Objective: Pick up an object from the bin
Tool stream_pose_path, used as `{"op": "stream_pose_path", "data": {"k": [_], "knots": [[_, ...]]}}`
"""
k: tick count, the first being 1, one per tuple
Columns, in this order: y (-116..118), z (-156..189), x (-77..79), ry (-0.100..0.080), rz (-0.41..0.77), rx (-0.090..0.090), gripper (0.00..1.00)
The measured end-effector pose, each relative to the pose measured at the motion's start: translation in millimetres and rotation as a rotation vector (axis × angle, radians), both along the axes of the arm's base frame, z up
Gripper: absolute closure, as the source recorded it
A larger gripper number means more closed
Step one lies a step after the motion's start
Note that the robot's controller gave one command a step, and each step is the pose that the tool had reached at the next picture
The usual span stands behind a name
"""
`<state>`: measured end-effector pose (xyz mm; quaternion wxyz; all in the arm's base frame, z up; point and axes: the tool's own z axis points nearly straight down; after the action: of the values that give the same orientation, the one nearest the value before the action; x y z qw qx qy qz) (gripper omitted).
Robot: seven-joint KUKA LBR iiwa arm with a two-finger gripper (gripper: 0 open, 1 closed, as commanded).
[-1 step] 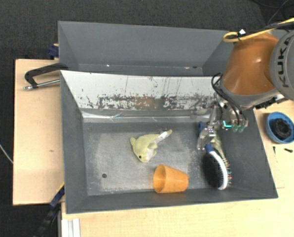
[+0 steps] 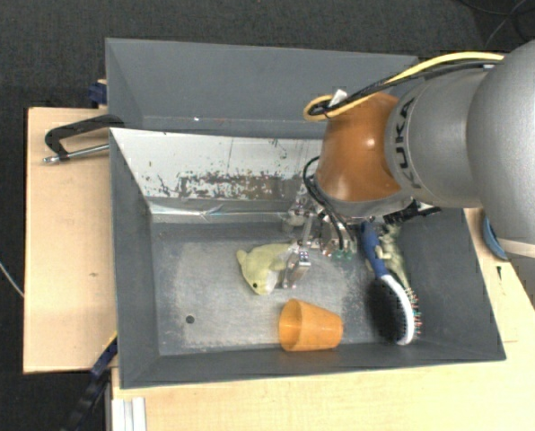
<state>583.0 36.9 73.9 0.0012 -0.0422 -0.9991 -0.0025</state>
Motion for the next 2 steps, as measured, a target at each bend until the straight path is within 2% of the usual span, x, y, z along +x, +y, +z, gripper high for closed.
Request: {"op": "stream_pose_path", "data": {"k": [1,2], "knots": [[15.6,130.4,3.9,-0.018,0.134,-0.004,0.00],[36.8,0.5,-0.5,0.003,0.108,-0.003,0.00]]}}
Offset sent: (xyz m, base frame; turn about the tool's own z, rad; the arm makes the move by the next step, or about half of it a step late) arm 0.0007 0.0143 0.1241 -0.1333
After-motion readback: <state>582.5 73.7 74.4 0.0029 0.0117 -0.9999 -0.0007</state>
